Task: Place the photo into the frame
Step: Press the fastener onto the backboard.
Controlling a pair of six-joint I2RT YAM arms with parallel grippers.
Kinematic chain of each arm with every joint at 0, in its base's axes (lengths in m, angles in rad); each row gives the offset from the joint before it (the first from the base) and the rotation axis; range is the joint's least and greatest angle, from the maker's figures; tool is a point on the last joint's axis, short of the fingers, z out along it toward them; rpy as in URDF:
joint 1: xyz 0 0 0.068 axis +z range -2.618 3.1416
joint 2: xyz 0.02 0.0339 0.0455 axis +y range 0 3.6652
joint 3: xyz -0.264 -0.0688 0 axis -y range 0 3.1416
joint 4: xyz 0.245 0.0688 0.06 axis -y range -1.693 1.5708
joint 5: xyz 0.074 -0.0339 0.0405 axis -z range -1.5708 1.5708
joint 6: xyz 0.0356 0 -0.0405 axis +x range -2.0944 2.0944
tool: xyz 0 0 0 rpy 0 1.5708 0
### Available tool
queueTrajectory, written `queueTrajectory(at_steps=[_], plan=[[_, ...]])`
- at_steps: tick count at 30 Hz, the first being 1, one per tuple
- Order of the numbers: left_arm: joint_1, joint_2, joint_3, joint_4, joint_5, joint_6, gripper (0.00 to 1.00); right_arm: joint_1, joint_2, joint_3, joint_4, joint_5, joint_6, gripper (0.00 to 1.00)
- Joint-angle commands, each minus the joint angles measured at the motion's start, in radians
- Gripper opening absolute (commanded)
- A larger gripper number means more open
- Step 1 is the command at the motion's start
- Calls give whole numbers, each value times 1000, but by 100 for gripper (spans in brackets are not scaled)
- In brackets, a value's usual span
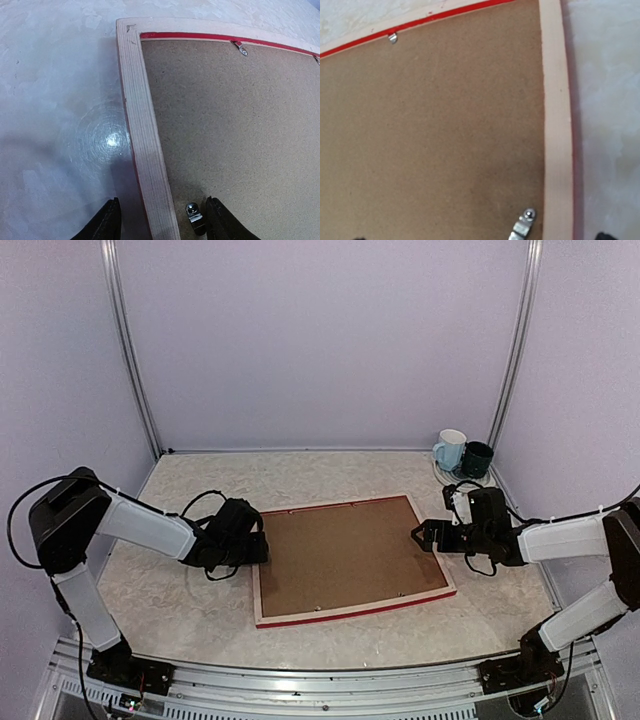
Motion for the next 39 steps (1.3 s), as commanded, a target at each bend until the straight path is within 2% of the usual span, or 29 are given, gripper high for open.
queueTrajectory(at_steps=[1,26,39], plan=[[-11,36,-1,-78,9,5,56,-8,-4,-3,14,-7,-1,99],[-18,20,-38,-69,2,-5,48,-8,-16,-2,6,-11,-2,99],[-17,-16,-58,-65,1,-8,38,-8,-26,-4,3,-6,-4,99]])
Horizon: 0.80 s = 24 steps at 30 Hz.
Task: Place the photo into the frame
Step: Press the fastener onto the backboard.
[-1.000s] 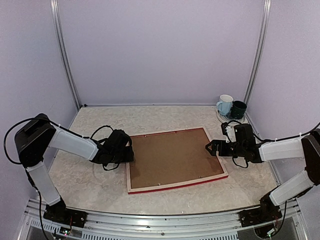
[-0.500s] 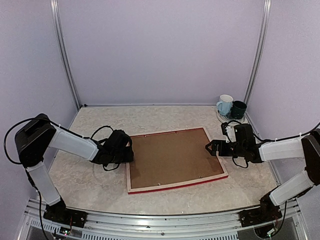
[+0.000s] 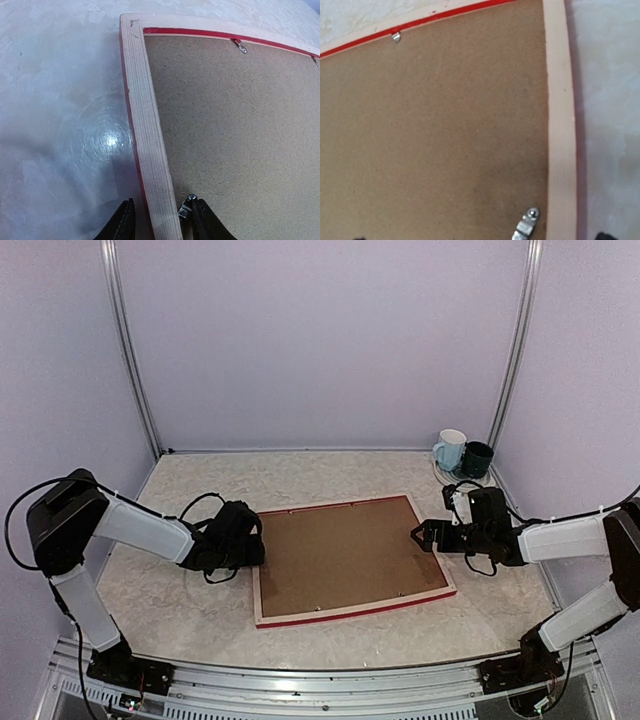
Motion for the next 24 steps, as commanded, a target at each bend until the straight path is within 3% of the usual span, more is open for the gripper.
queueTrajectory(at_steps=[1,16,24], plan=[[-7,-2,-32,-85,15,4,38,-8,-23,-4,4,3,-3,99],[5,-11,-53,-68,18,4,28,-8,-17,-3,4,3,-3,99],[10,-40,-72,-49,1,-4,30,-8,-9,-1,6,2,-3,99]])
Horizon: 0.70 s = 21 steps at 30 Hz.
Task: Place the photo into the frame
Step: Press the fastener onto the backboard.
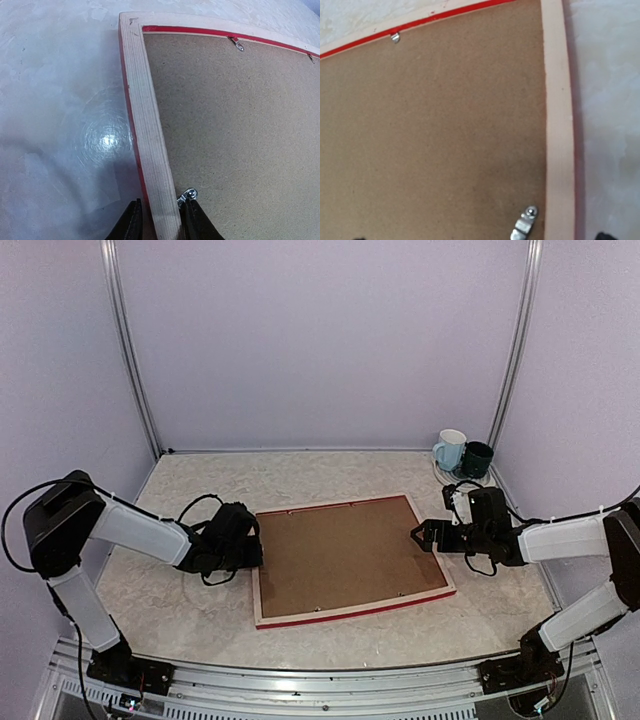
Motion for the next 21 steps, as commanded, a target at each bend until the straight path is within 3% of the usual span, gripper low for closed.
queueTrajectory(at_steps=[1,8,12,21], plan=[[8,-28,-47,-62,-13,-4,32,-8,-7,-1,7,1,-4,99],[6,-135,-72,-44,-94,-13,43,-8,0,0,7,0,-3,99],[5,-188,-76,-52,-133,-18,56,-8,5,3,7,-7,-4,99],[-38,-208,-89,-87,-99,-47,71,-8,4,4,4,0,-7,99]])
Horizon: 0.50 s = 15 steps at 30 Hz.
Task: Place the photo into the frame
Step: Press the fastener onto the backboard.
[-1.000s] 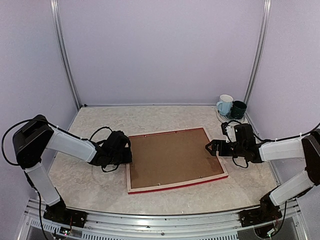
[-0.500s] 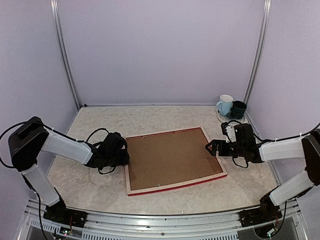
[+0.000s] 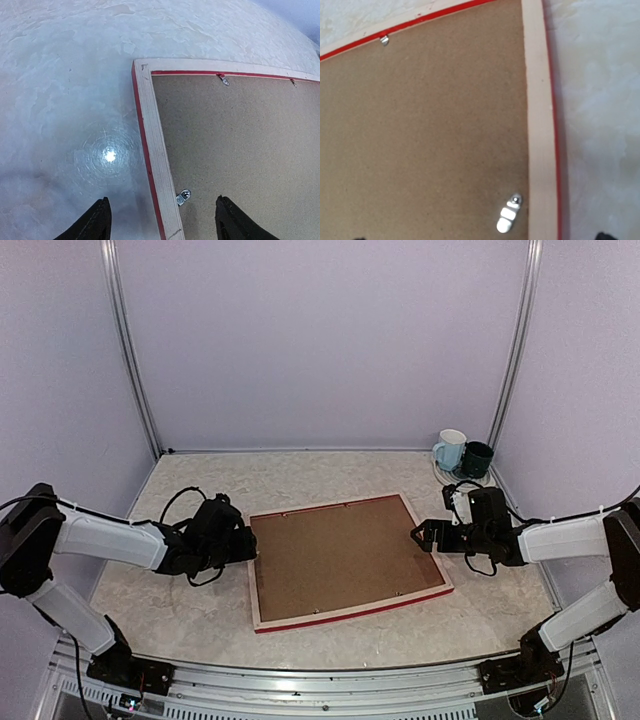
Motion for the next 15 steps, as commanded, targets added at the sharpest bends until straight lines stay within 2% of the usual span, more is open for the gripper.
queueTrajectory(at_steps=[1,6,15], plan=[[-34,-12,-30,-31,4,-29,73,-8,3,2,5,3,-7,99],[-57,-21,-76,-14,38,-54,79,-8,22,7,6,-2,-7,99],[-72,-4,-106,20,64,-65,79,-8,51,16,0,0,-12,99]])
